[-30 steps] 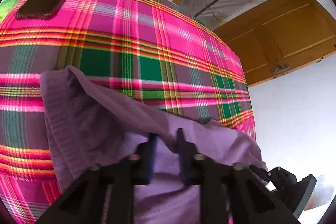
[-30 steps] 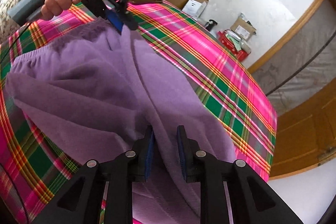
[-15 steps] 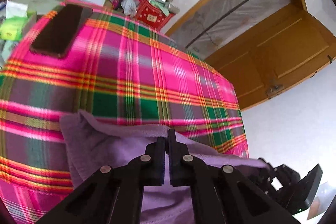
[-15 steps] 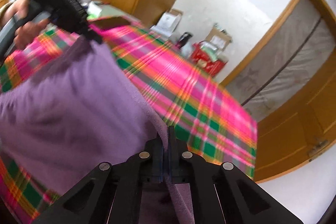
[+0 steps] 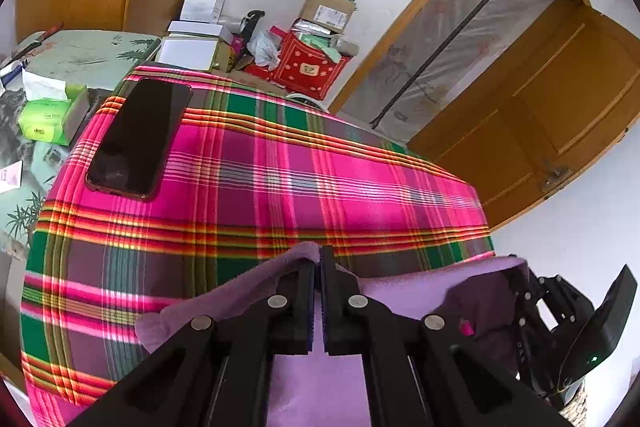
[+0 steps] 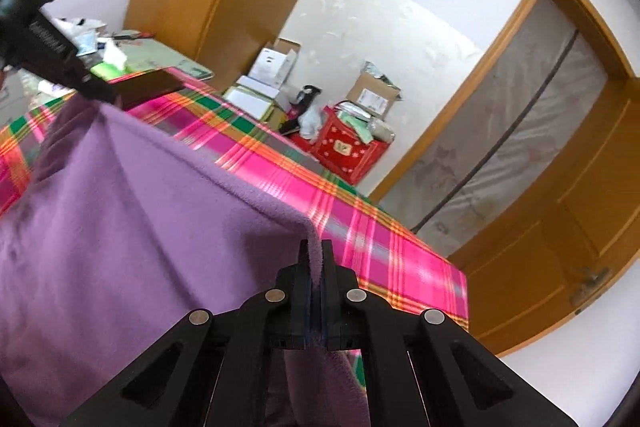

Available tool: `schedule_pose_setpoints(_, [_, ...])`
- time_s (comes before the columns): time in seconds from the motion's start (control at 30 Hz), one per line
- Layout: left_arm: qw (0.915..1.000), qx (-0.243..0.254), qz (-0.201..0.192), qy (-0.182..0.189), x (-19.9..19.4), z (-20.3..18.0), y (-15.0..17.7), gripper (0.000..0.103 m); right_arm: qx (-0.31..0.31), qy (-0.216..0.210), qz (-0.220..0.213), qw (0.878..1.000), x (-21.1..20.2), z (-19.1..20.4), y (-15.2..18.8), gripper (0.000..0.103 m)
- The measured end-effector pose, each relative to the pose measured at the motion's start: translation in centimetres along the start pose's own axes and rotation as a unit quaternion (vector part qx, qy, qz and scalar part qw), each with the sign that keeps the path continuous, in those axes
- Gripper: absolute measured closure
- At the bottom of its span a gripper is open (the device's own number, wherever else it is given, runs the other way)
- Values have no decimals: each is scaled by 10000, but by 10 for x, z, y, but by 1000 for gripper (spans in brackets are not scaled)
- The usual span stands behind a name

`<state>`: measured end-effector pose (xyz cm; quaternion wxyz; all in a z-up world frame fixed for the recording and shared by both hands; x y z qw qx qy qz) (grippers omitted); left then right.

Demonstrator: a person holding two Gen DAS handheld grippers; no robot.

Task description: Fold clothes

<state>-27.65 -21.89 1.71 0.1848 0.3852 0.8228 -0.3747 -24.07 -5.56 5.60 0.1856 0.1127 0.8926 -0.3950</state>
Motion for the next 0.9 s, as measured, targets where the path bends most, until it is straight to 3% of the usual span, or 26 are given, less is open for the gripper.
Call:
schedule_pose_setpoints(0.2, [9998, -113, 101, -161, 23, 16, -2, 101, 72, 78, 292, 9995, 34, 11, -6, 100])
schedule_pose_setpoints(0.43, [9992, -52, 378, -143, 31, 30, 15, 99, -229, 59, 652, 9976, 59, 38, 16, 100])
schedule_pose_setpoints(0.57, [9984, 213, 410, -339, 13, 33, 25, 85, -263, 51, 722, 9970, 54, 40, 21, 96])
schedule_pose_setpoints(0.9, [9973, 110, 707, -132, -41, 40, 96, 79, 212, -327, 299, 9988, -8, 40, 9, 89])
Point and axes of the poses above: each gripper's, at about its wrist camera, not at the fingertips, and x roughly the way its jaws point, z to its left, y to its underside, the point moved 8 cm from there along x, roughly the way its jaws point, and after that the axes turned 15 degrees about y, right-handed, at the moved point
